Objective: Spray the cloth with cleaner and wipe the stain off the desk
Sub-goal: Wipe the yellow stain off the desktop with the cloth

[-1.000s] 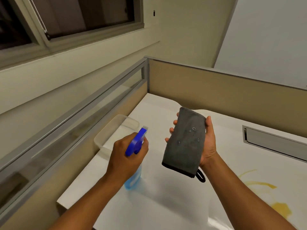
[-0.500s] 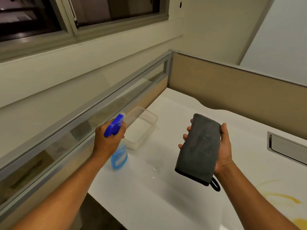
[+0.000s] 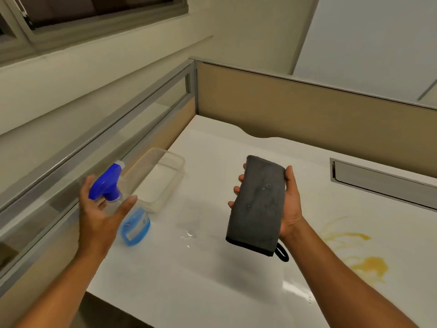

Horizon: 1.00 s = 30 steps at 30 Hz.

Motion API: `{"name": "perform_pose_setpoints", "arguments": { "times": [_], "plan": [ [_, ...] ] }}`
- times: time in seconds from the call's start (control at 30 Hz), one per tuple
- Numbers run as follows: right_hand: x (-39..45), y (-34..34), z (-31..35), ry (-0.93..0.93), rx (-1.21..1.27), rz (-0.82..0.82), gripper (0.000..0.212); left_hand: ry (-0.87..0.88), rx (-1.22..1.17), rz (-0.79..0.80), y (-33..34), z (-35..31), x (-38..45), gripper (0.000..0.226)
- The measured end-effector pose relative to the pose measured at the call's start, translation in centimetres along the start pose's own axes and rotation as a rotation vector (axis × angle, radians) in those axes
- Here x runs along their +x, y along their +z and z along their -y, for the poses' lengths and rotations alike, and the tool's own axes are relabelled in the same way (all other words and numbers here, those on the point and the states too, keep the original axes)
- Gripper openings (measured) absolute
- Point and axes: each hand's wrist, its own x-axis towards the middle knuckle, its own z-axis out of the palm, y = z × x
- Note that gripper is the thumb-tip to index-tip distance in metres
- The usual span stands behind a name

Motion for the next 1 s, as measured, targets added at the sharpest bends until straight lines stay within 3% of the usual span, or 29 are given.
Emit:
{"name": "perform_pose_setpoints", "arguments": {
  "times": [0.07, 0.13, 0.3, 0.47, 0.57, 0.67, 1.0],
  "plan": [
    [-1.7, -0.9, 0.6, -0.034, 0.018, -0.013, 0.093, 0.033, 0.010, -0.170, 0.3, 0.6, -4.2, 0.060],
    [-3.8, -1.9, 1.1, -0.077, 0.034, -0.044, 0.094, 0.050, 0.038, -0.115, 2.0, 1.0, -9.1, 0.041],
    [-9.7, -4.7, 1.1, -0.143, 0.142, -0.181, 0.099, 0.210, 0.349, 0.506, 10.7, 2.7, -15.6, 0.023],
    [-16.4, -6.8, 0.3, -0.208, 0.225, -0.335, 0.085, 0.541, 0.448, 0.870, 21.7, 2.0, -13.3, 0.051],
    [-20.3, -7.6, -0.1, -0.251, 0.226, -0.410, 0.077, 0.771, 0.557, 0.952, 27.8, 2.0, -11.5, 0.064],
    [-23.7, -8.6, -0.6, -0.259, 0.229, -0.528, 0.076, 0.879, 0.690, 1.031, 32.6, 2.7, -10.3, 0.071],
    [-31.3, -12.2, 0.5, -0.373, 0.149, -1.059, 0.075, 0.869, 0.760, 1.011, 35.1, 4.1, -10.1, 0.078]
  ]
}}
